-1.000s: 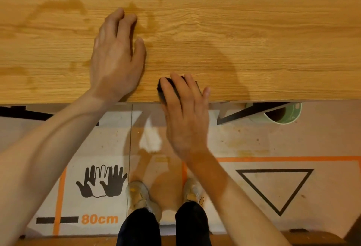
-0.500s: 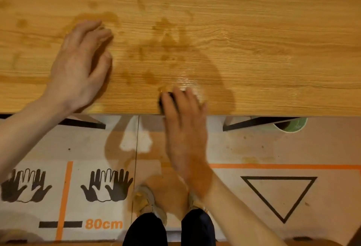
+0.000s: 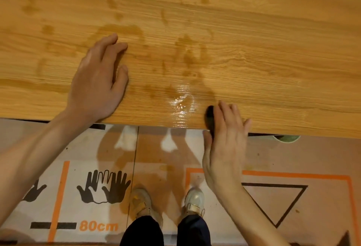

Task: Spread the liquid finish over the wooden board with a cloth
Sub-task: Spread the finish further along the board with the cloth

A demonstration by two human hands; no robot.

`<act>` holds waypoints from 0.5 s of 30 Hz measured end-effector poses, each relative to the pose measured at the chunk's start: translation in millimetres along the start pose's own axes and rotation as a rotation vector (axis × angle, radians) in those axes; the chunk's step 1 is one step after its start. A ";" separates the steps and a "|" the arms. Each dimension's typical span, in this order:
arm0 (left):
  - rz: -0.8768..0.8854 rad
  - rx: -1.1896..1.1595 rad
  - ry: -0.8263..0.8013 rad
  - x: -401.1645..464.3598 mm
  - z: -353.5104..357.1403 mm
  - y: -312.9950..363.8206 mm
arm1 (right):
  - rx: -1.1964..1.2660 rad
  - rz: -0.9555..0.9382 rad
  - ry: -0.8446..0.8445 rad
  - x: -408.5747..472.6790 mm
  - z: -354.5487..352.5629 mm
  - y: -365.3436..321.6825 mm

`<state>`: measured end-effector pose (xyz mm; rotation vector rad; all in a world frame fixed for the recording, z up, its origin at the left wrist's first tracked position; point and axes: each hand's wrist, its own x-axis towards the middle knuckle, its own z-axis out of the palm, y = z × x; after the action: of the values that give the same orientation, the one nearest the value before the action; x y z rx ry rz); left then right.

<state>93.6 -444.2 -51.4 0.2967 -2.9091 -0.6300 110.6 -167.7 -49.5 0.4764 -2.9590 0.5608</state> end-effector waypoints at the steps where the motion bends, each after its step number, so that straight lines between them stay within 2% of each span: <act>1: -0.005 0.009 0.000 1.4 -0.4 -0.1 | -0.021 -0.045 -0.035 6.2 5.4 -24.1; 5: 0.010 0.032 -0.007 1.2 0.5 -1.0 | 0.160 -0.269 -0.116 8.3 35.2 -93.7; 8: 0.013 0.027 -0.014 0.1 1.3 -1.5 | 0.163 -0.353 -0.166 12.0 30.1 -80.2; 10: 0.000 0.012 -0.017 -0.1 1.1 -1.2 | 0.129 -0.287 -0.211 16.7 7.2 -42.9; 13: 0.001 0.009 -0.027 -1.0 0.7 0.3 | 0.140 -0.008 -0.123 15.0 -30.3 25.9; 15: 0.005 0.011 -0.029 -0.2 0.3 -0.4 | 0.122 0.086 -0.077 18.3 -37.0 37.0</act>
<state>93.8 -444.4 -51.8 0.2838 -2.9406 -0.6221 82.7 -126.5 -25.1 0.3910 -3.0434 0.7517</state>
